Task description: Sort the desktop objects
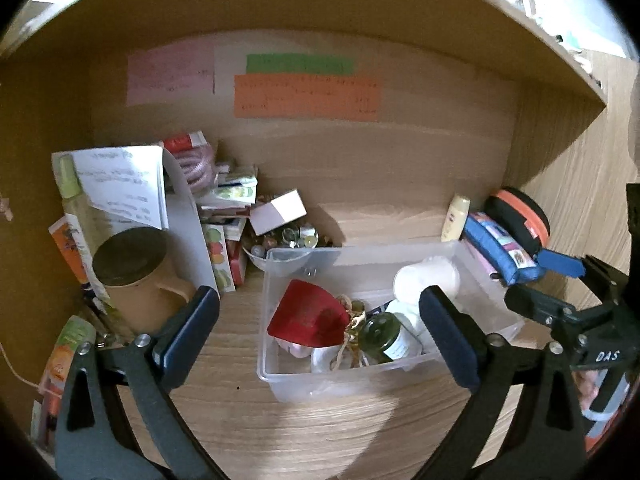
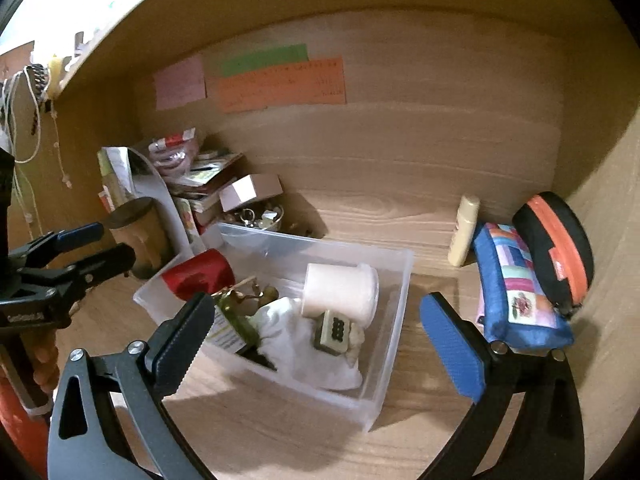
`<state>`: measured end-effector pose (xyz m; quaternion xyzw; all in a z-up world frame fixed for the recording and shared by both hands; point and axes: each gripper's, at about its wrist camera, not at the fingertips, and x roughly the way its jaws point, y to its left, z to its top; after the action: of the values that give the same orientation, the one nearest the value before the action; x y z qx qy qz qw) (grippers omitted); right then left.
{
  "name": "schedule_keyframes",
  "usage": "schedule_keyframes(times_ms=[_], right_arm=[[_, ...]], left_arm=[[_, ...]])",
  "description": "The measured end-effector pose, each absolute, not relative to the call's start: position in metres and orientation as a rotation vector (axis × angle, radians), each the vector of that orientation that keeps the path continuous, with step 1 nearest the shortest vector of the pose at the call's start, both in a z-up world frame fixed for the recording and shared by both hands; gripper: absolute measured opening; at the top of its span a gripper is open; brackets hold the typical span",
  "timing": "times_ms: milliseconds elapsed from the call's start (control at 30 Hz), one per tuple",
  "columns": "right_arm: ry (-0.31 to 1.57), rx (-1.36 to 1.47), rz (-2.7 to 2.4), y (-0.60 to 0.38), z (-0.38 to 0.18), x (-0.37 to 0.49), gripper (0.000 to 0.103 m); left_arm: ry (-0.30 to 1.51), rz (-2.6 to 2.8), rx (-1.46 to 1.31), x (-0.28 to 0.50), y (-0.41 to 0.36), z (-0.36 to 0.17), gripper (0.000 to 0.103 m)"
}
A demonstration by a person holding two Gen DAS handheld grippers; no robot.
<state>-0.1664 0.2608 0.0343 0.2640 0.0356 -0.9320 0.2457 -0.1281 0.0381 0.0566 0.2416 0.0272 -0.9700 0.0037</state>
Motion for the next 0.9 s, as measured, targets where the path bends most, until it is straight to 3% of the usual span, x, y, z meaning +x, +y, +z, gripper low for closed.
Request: schedule_keyframes(times_ms=[900], right_arm=[[0.085, 0.681, -2.691, 0.273, 0.038, -0.108, 0.103]], left_arm=[[0.095, -3.068, 0.753, -0.089, 0.059, 0.041, 0.101]])
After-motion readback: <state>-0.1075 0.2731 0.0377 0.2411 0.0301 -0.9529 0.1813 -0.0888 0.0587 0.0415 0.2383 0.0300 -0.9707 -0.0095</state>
